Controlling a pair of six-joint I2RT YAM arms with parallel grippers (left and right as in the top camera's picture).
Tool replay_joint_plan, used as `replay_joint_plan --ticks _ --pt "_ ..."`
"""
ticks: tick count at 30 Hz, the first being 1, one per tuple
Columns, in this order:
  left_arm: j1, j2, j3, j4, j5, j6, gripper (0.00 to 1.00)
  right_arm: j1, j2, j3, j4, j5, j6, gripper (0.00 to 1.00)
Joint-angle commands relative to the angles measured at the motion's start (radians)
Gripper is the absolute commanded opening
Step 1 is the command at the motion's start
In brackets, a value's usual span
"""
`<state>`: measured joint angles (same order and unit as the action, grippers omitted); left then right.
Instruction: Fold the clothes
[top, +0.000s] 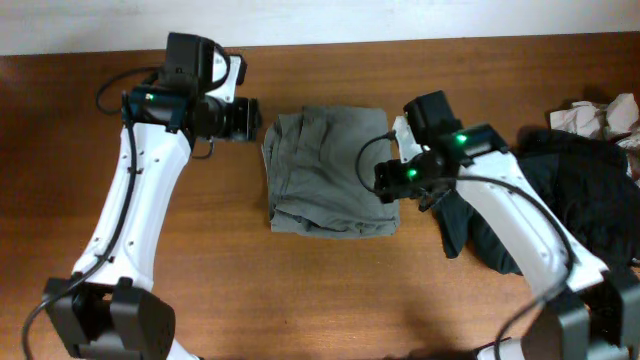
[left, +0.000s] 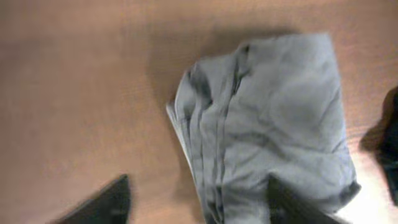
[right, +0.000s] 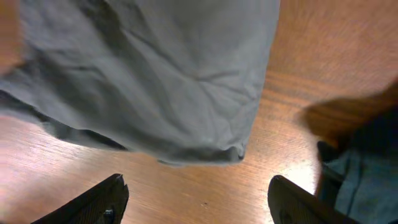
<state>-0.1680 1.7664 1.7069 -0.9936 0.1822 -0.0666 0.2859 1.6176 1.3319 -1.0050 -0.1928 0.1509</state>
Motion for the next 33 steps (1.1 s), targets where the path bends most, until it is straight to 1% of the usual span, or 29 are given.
replay_joint_plan --ticks 1,2,6,9,13,15,19,24,29,33 --pt "0.010 0.047 -0.107 0.008 0.028 -0.109 0.96 0.001 -0.046 -0.002 0.003 0.017 -0.004 0.78" --pt "0.014 0.052 -0.138 0.026 0.054 -0.121 0.99 0.001 -0.047 -0.002 0.003 0.017 -0.004 0.77" --pt "0.041 0.070 -0.274 0.152 0.183 -0.142 0.99 0.001 -0.047 -0.002 -0.005 0.013 -0.004 0.78" --pt "0.072 0.070 -0.348 0.219 0.201 -0.196 0.99 0.001 -0.047 -0.002 -0.013 0.014 -0.004 0.78" --pt "0.099 0.075 -0.436 0.334 0.308 -0.203 0.99 0.001 -0.047 -0.002 -0.012 0.014 -0.004 0.78" --pt "0.099 0.084 -0.464 0.369 0.335 -0.223 0.99 0.001 -0.047 -0.002 -0.013 0.014 -0.004 0.78" --pt "0.094 0.134 -0.492 0.402 0.410 -0.233 0.99 0.001 -0.047 -0.002 -0.013 0.014 -0.004 0.77" --pt "0.092 0.222 -0.493 0.451 0.448 -0.252 0.99 0.001 -0.047 -0.002 -0.021 0.014 -0.004 0.77" --pt "0.084 0.254 -0.493 0.489 0.485 -0.267 0.99 0.001 -0.047 -0.002 -0.030 0.014 -0.005 0.77" --pt "0.040 0.262 -0.493 0.520 0.488 -0.282 0.99 0.001 -0.047 -0.002 -0.028 0.014 -0.004 0.76"
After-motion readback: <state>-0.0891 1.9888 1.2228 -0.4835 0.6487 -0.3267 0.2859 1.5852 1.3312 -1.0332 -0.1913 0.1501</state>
